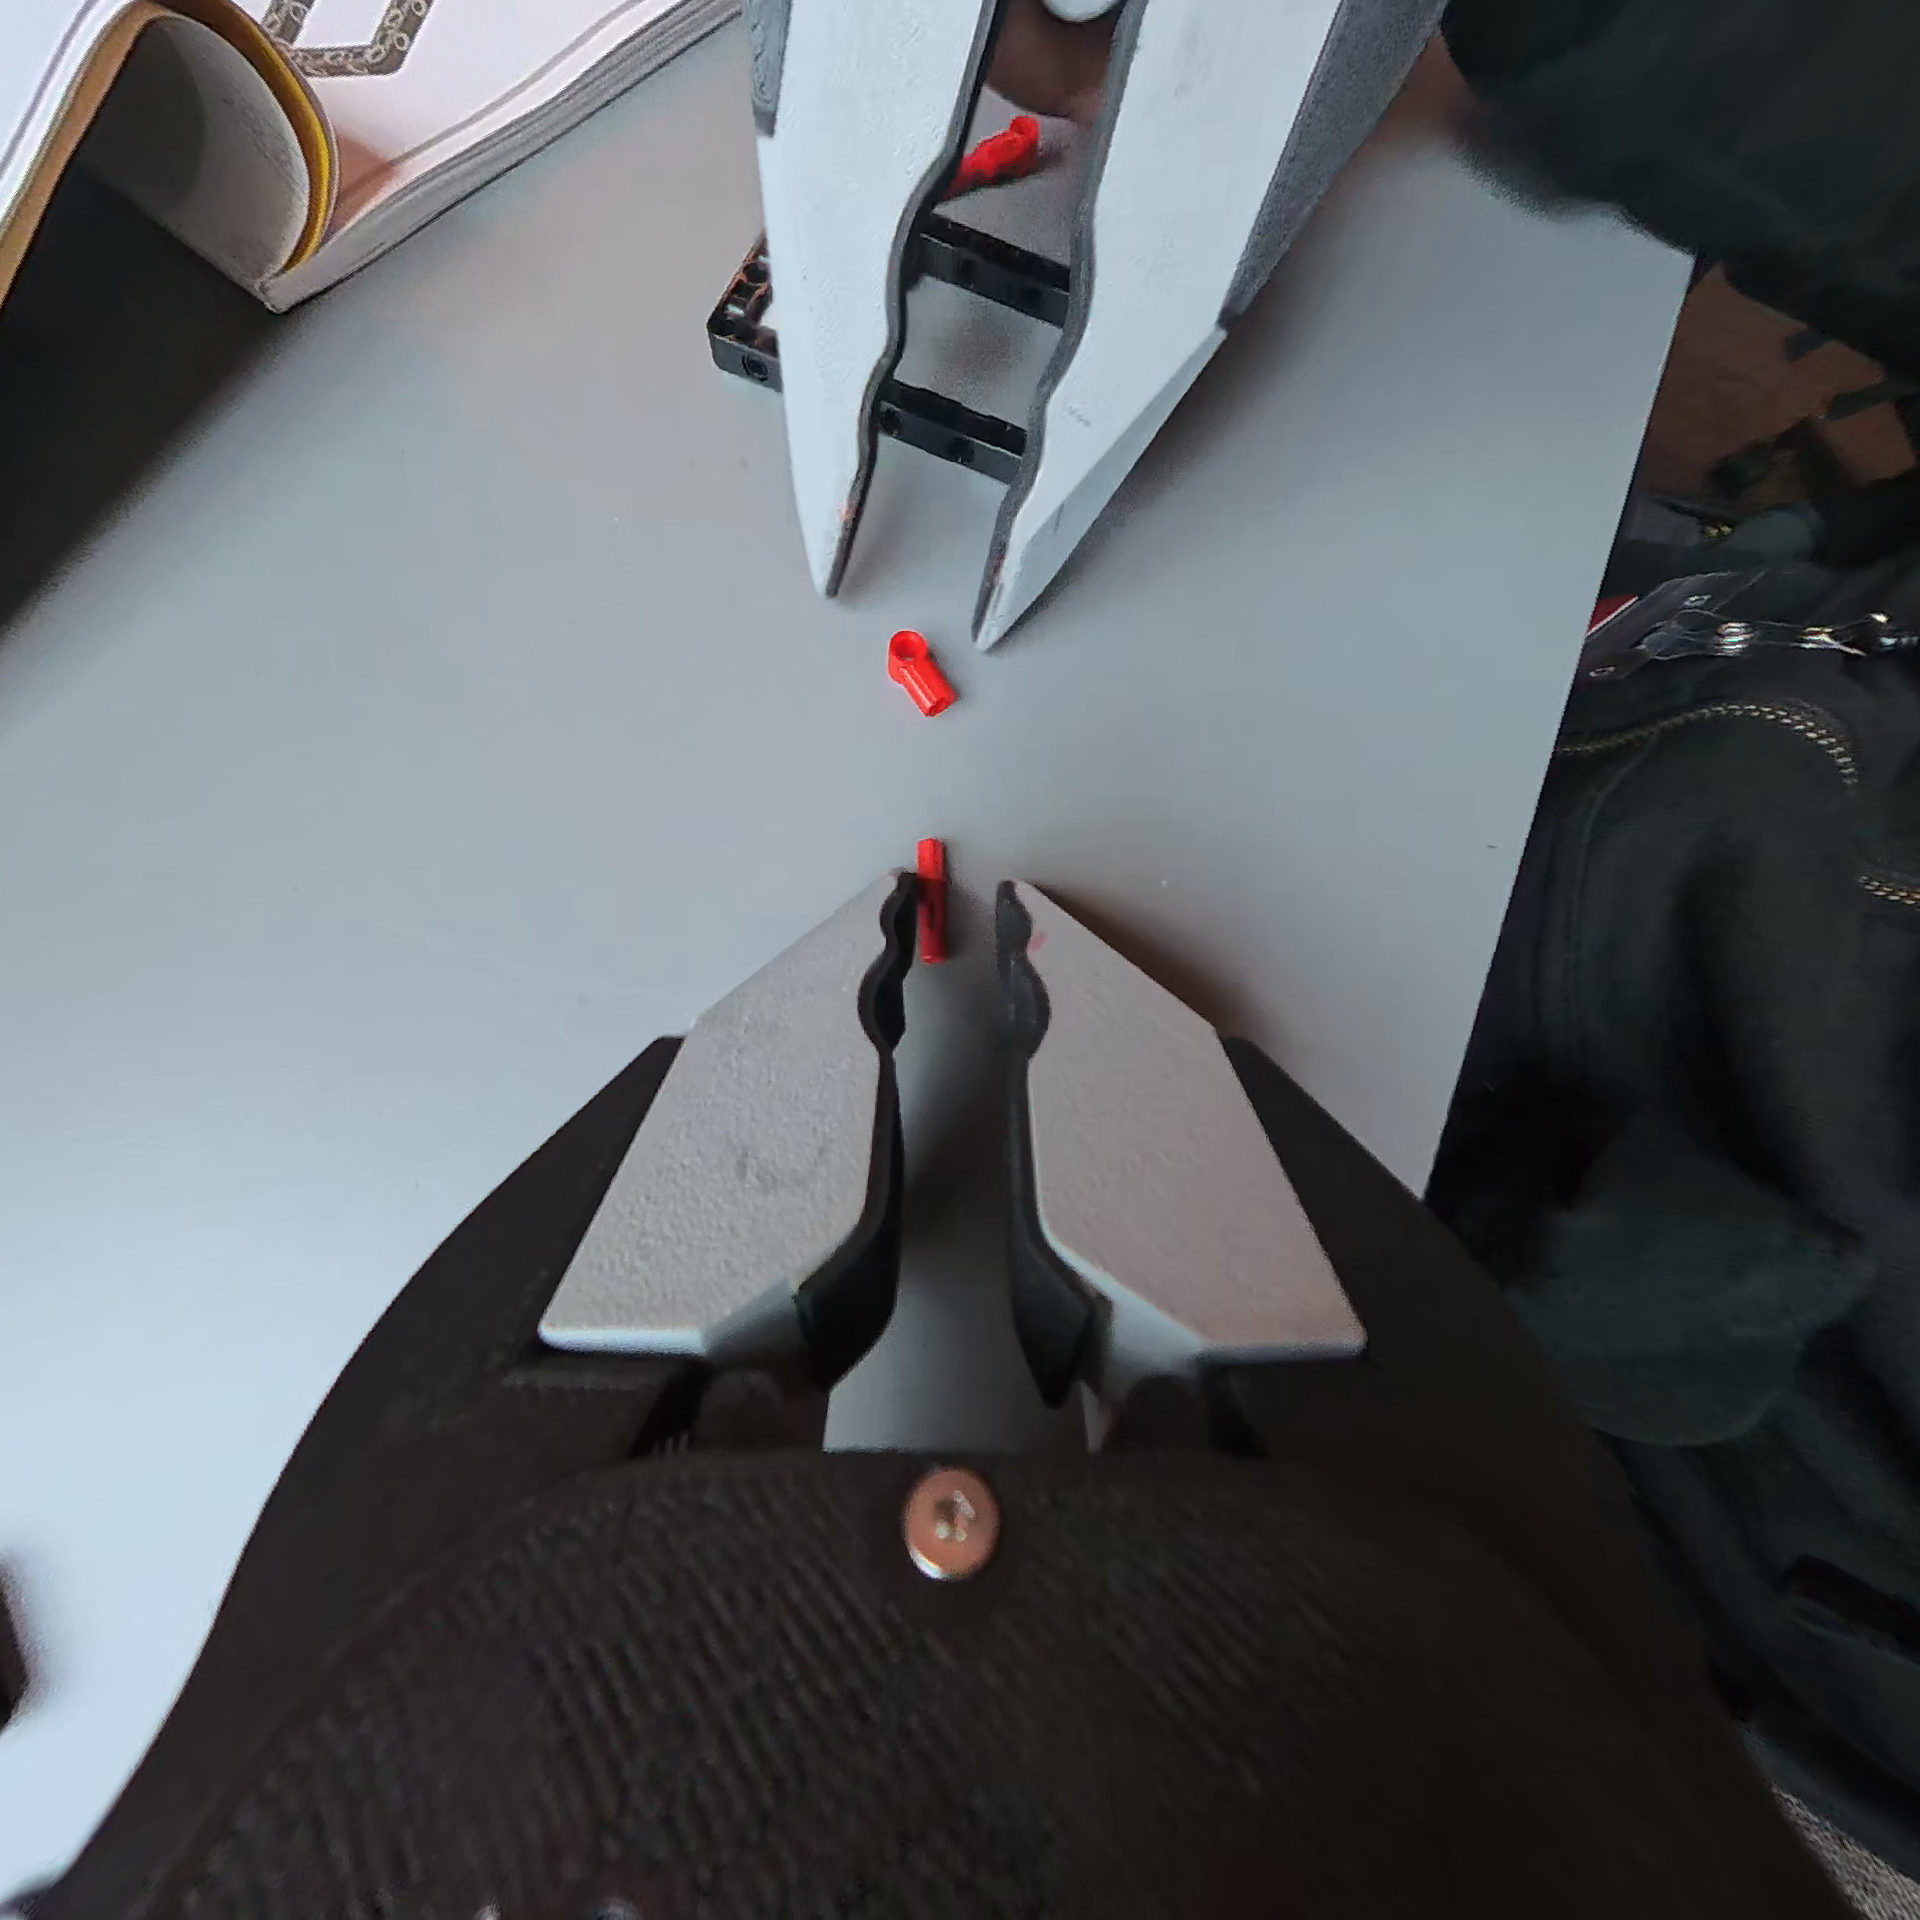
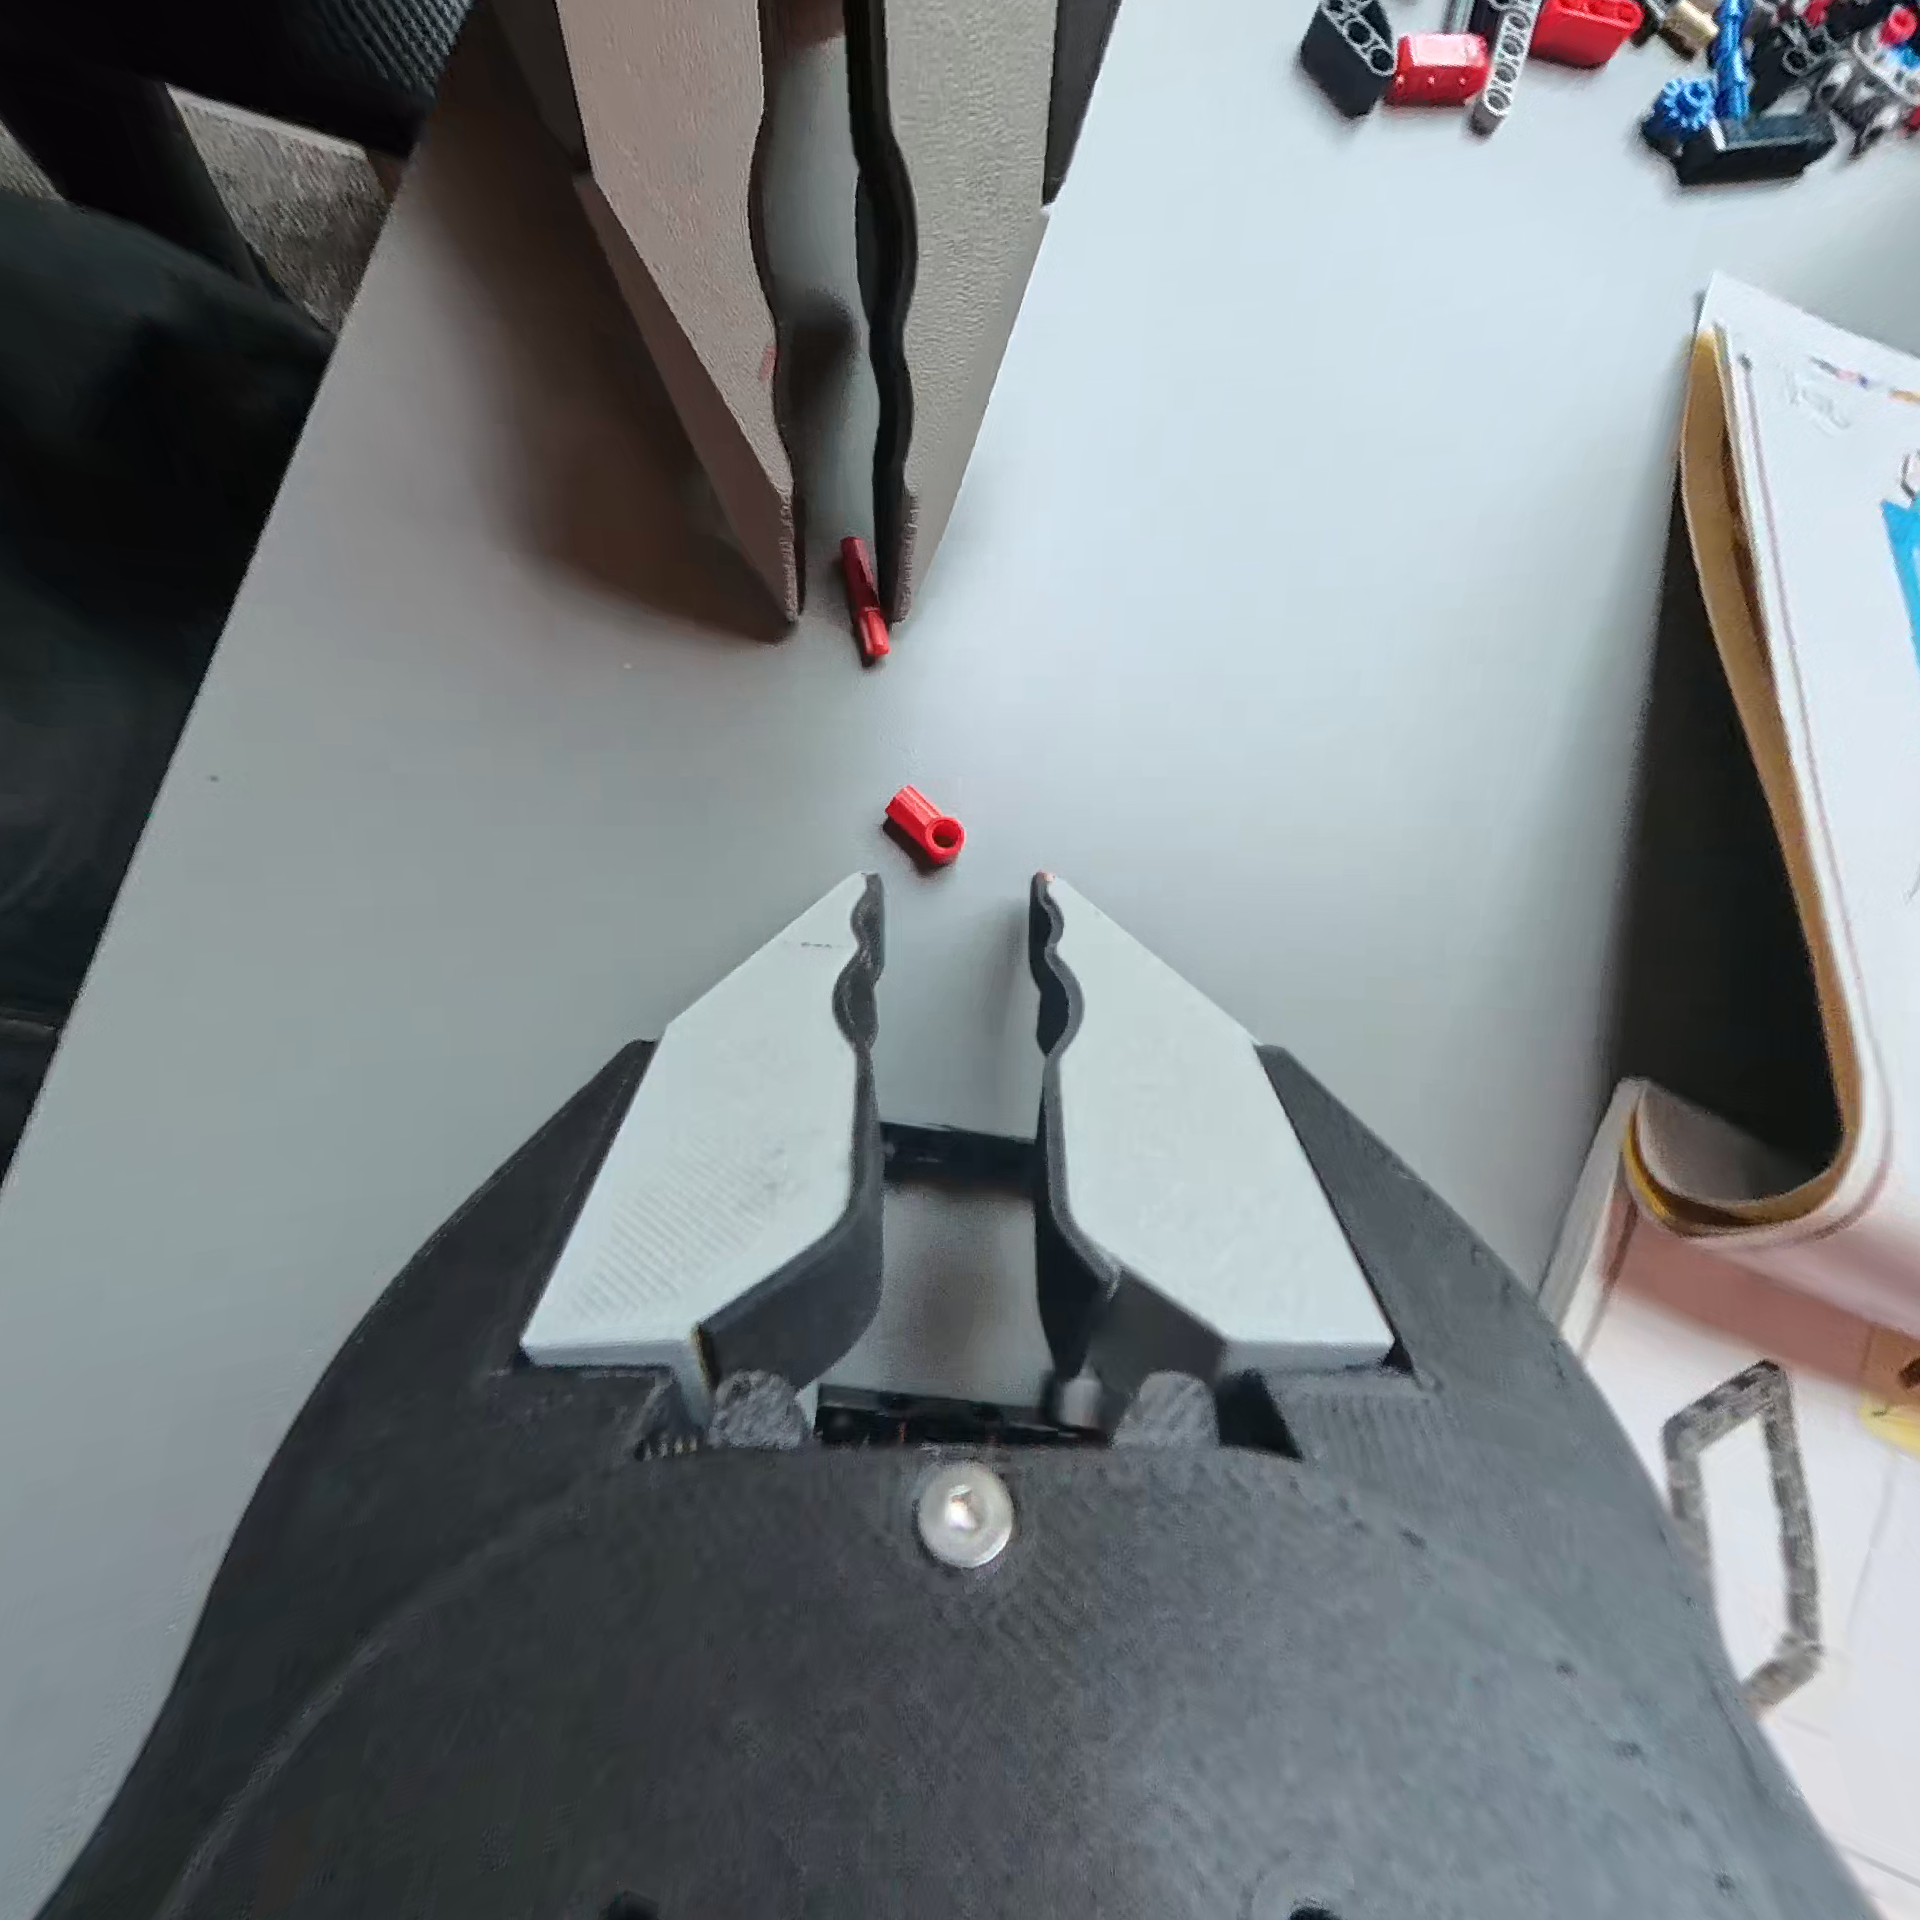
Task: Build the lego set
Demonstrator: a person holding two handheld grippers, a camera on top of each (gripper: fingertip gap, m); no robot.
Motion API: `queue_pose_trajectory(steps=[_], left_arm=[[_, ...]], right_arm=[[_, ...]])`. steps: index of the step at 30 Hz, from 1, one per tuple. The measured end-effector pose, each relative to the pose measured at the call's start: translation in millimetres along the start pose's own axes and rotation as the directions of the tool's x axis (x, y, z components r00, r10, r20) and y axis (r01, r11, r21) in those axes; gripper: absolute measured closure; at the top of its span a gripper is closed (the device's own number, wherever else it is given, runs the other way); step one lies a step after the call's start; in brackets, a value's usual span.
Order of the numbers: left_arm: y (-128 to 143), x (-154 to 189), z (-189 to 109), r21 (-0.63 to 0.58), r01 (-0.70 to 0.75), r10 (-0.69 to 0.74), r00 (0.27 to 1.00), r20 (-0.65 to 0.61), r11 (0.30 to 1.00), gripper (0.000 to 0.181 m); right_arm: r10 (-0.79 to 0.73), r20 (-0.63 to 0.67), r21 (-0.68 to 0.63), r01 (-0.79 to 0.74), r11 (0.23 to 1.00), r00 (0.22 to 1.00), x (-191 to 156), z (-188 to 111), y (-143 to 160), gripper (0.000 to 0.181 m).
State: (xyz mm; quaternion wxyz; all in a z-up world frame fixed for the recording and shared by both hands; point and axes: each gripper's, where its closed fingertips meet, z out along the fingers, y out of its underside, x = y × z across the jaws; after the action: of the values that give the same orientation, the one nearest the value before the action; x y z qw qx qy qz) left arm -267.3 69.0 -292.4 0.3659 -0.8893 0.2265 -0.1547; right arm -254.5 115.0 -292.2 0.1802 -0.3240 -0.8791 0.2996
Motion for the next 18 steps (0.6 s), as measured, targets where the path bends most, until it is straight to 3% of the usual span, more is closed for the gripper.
queue_pose_trajectory(steps=[4,10,15,18], left_arm=[[0.0,-0.5,-0.1,-0.002,-0.007,0.007,1.000,0.004,1.000,0.168],[-0.4,-5.4,1.3,-0.004,0.012,-0.011,1.000,0.001,1.000,0.179],[-1.6,-4.9,2.8,-0.006,-0.007,0.007,1.000,0.010,1.000,0.179],[-1.5,0.1,3.3,-0.009,0.002,-0.003,1.000,-0.023,1.000,0.179]], right_arm=[[-0.097,0.029,0.000,0.097,0.995,0.995,-1.6,2.7,-6.1,0.158],[-0.128,0.082,0.010,0.128,0.992,0.988,-5.8,8.9,-8.4,0.177],[-0.107,0.037,0.033,0.105,0.994,0.994,-0.6,11.7,-11.6,0.177],[-0.193,-0.088,0.095,0.201,0.975,0.977,3.1,7.5,-23.3,0.177]])
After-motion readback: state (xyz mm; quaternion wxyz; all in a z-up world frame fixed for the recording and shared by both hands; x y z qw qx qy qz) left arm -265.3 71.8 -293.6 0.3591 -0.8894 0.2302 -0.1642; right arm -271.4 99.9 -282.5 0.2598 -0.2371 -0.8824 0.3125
